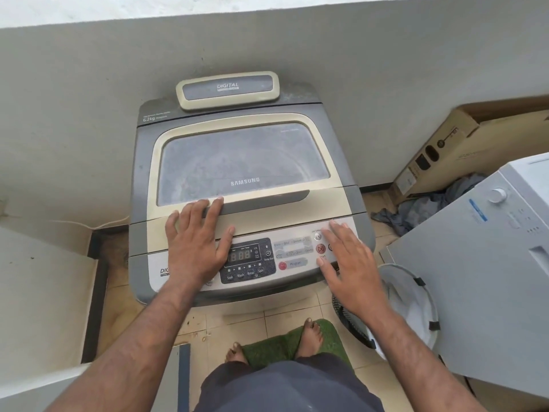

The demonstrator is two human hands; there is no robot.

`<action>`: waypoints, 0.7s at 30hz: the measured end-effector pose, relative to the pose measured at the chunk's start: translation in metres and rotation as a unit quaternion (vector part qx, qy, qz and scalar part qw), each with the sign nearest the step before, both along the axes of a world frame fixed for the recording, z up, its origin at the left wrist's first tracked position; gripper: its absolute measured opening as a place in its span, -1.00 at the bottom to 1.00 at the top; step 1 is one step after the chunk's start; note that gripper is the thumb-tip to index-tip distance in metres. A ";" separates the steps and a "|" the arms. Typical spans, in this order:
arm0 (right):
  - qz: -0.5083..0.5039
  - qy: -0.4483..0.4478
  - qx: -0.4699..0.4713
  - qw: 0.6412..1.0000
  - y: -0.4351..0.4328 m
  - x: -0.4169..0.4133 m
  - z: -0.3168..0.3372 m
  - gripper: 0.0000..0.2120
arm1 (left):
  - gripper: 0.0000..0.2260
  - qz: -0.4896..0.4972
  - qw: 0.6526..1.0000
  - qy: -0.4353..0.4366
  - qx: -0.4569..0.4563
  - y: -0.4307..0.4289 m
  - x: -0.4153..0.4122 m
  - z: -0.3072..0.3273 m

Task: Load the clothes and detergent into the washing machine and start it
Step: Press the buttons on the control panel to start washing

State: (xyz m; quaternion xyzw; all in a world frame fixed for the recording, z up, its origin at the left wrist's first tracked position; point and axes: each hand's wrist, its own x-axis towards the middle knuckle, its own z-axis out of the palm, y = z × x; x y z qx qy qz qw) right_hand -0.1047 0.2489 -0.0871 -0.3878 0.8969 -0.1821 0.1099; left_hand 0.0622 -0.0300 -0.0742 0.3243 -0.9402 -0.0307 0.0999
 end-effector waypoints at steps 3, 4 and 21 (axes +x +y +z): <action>-0.018 0.008 -0.019 1.000 0.006 0.007 -0.005 -0.39 | -0.41 0.003 1.000 0.004 -0.001 0.000 0.000 0.000; -0.019 0.015 -0.022 0.999 0.008 0.008 -0.007 -0.39 | -0.42 0.004 1.000 0.003 -0.001 0.000 0.000 0.000; -0.016 0.140 0.033 0.989 0.028 0.024 -0.020 -0.05 | -0.43 0.010 1.000 0.014 -0.007 -0.001 -0.001 -0.002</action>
